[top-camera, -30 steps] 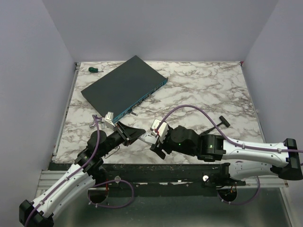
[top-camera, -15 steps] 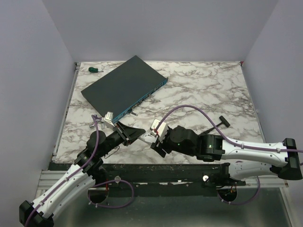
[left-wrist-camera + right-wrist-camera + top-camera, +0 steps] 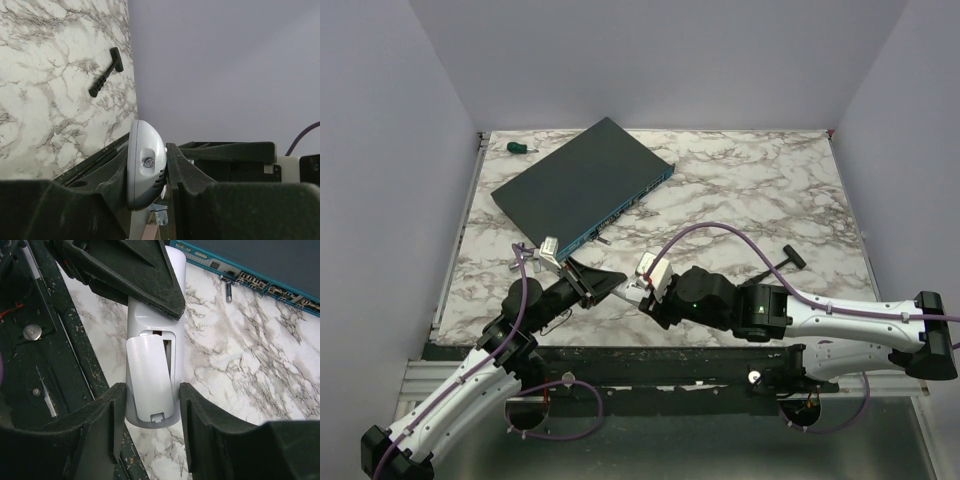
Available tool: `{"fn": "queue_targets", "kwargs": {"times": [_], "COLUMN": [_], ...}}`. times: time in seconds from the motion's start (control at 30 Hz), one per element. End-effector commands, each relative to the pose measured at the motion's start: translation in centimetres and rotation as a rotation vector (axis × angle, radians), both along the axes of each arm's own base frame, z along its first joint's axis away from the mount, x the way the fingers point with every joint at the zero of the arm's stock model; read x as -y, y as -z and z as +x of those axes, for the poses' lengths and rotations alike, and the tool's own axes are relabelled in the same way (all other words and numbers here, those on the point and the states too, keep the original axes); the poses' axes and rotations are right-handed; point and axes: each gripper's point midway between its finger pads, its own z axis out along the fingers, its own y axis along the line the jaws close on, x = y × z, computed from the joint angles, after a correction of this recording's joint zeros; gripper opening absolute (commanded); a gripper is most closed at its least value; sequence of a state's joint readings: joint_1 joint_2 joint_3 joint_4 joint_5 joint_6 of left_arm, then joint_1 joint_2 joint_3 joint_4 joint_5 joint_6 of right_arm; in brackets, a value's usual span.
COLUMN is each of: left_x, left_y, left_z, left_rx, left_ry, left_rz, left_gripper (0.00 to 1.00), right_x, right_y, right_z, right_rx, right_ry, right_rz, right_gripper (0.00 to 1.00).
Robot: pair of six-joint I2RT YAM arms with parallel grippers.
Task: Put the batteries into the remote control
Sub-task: Remove the battery cover from the center of the board.
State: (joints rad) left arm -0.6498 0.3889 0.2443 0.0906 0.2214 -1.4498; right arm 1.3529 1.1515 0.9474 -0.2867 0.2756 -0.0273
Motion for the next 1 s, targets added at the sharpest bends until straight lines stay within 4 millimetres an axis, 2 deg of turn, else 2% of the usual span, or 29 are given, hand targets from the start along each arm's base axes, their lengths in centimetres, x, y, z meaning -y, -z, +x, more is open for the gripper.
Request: {"fn": "queue_targets", "kwargs": {"times": [0.0,0.17,0.43,0.87,0.97], "left_x": [0.10,0.08,0.01,-0.02,-0.02], "left_y": [-0.98,-1.05,-0.95,-0.60,-0.43], "left_z": [-0.35,-0.42,-0.37,-0.26,-0.21], "left_rx": [0.024,0.026,0.025,0.016,0.010], "left_ry": [0.018,0.019,0.014,0.009,0.007], "left_rz": [-0.043,-0.047,-0.046,-0.039,-0.033], "left_gripper": [0.00,0.00,0.00,0.00,0.00], "right_x": [-0.24,-0.23,-0.43,-0.35,-0.04], "right_y": [-0.93,-0.75,-0.63,-0.93,-1.39], "right_z": [0.36,0.36,0.03,0.33,0.90], "right_rx": [0.017,0.015,0.002,0.011,0.030], "right_ry": [0.014,0.015,-0.001,0.019,0.054], "right_rz": [0.016,0.011,0.017,0.044,0.064], "right_gripper": [0.48,0.41,0.20,0.15,0.03]}}
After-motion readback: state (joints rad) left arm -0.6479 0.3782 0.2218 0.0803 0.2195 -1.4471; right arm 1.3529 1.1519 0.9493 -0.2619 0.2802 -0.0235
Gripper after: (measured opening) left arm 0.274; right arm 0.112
